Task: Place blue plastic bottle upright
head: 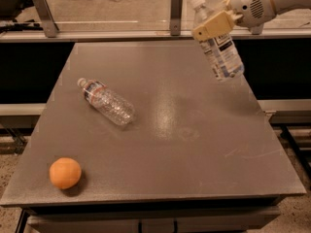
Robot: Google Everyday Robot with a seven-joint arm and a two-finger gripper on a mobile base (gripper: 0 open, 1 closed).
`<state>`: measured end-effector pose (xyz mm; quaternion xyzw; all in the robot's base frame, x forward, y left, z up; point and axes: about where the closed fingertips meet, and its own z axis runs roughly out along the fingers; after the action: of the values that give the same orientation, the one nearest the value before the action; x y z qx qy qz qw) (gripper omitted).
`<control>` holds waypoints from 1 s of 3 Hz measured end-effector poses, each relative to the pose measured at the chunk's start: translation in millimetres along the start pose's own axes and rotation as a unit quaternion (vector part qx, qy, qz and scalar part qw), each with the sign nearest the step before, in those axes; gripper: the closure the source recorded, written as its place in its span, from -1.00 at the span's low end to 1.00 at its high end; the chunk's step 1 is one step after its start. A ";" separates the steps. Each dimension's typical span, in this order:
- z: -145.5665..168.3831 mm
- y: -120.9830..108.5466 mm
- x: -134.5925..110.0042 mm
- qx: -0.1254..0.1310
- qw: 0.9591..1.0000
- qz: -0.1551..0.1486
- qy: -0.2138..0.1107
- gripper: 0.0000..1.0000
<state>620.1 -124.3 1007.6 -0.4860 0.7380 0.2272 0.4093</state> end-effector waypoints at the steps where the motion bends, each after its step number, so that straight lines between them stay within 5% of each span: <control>1: 15.4 -8.9 -29.8 -0.058 0.991 -0.036 -0.113 1.00; 2: 20.3 -16.4 -36.5 -0.084 0.976 -0.056 -0.191 1.00; 3: -1.2 -18.6 -40.4 -0.046 0.962 -0.092 -0.254 1.00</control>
Offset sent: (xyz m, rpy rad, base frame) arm 0.0392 0.0199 0.0244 0.5051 -0.2473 0.3101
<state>644.2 -111.7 1042.7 -0.4966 0.5506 0.3380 0.5796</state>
